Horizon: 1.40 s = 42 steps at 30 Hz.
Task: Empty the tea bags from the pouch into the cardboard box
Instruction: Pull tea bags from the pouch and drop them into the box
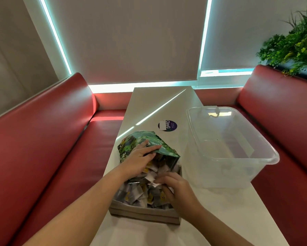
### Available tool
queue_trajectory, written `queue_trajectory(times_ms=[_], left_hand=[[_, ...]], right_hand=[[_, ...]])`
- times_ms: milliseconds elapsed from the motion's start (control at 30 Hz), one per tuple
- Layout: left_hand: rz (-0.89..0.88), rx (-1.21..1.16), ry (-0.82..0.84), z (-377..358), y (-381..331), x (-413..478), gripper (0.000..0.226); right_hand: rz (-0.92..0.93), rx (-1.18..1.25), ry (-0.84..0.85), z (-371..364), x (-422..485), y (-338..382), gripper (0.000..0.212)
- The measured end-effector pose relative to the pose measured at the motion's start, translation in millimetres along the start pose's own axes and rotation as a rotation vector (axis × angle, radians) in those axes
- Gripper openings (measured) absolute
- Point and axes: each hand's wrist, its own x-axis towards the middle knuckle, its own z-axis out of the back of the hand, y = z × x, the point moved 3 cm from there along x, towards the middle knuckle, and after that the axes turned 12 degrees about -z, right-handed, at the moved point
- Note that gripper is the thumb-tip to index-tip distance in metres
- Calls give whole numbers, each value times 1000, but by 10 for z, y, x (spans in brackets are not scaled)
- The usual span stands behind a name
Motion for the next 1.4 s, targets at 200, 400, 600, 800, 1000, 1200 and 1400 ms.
queue_trajectory(times_ms=[200, 400, 600, 800, 1000, 1200, 1400], left_hand=[[24, -34, -71, 10, -38, 32, 33], [33, -109, -147, -3, -71, 40, 35], [29, -210, -203, 50, -91, 54, 36], [31, -188, -158, 134, -52, 69, 34], [-2, -187, -80, 200, -45, 50, 32], [-51, -221, -41, 204, -42, -17, 32], [-64, -261, -31, 221, -22, -71, 32]], right_hand=[[-26, 52, -4, 222, -297, -105, 29], [-20, -66, 77, 220, -286, -277, 25], [-46, -228, 62, 96, -77, -261, 29], [-200, -421, 103, -7, -106, -375, 59], [-253, -403, 167, 98, -146, -466, 54], [-156, -412, -30, 183, -207, -257, 30], [33, -392, -137, 3, 49, 373, 27]])
